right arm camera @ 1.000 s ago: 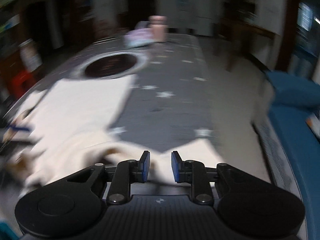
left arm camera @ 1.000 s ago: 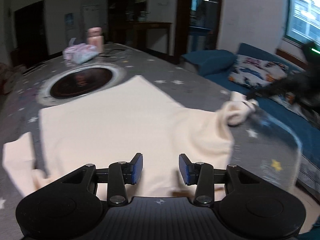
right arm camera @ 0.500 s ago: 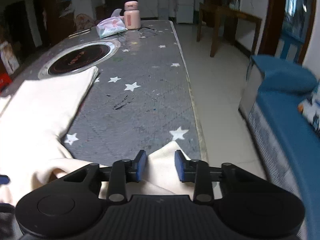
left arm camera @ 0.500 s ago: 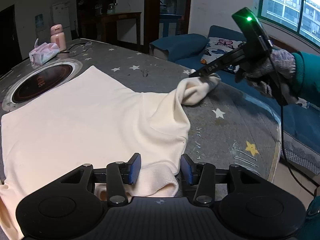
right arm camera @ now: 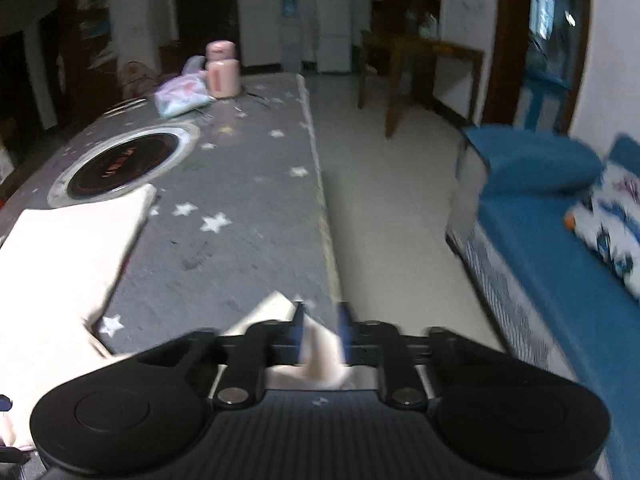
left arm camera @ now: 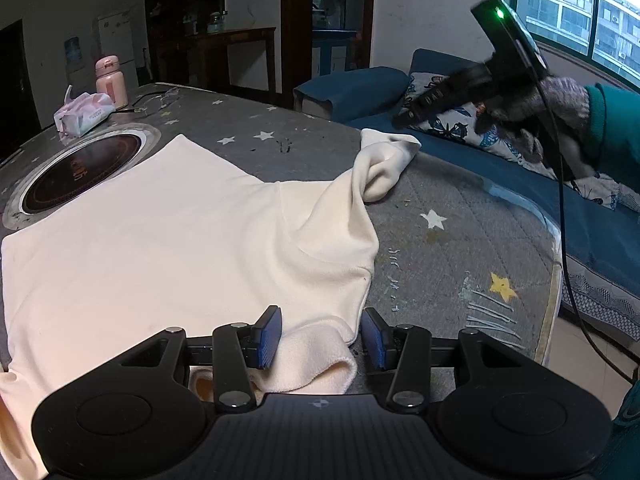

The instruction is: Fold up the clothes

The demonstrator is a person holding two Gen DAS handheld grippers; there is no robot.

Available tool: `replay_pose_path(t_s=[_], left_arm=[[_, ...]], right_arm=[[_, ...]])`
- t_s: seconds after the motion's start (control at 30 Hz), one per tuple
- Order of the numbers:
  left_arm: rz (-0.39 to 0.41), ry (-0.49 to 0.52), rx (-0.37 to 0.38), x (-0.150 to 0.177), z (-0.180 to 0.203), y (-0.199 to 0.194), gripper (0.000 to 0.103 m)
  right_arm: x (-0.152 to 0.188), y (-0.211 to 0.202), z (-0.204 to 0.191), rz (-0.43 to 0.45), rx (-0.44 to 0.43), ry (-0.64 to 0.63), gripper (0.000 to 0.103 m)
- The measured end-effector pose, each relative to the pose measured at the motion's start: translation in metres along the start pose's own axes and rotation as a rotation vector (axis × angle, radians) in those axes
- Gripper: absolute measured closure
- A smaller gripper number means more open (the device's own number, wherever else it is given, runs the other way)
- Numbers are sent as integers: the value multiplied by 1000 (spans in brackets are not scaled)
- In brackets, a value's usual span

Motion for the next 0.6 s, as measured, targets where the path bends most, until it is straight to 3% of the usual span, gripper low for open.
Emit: replay_pose_path(t_s=[0.27, 0.33, 0.37, 0.4, 0.6], left_arm=[[1, 9, 3, 0, 1, 0, 54], [3, 14, 2, 1, 2, 0, 53], [3, 17, 2, 1, 2, 1, 53], [4, 18, 1, 1, 3, 0, 53], [7, 22, 4, 2, 3, 0, 53]], right_arm=[[27, 7, 18, -77, -10, 131, 74], [25, 7, 19, -69, -14, 139, 81], [25, 7, 19, -65, -17, 143, 94], [24, 7, 19, -60, -19, 147, 95], [-12, -14, -10, 83, -30, 7, 99]])
Point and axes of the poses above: each gripper's, at about its wrist camera, not at the fingertips, and y roughly the way its jaws point, z to its right, x to its underside, the point moved 4 cm from there along y, roughly the way its jaws point, and after that the axes turned 12 degrees about z, right-handed, at the moved point
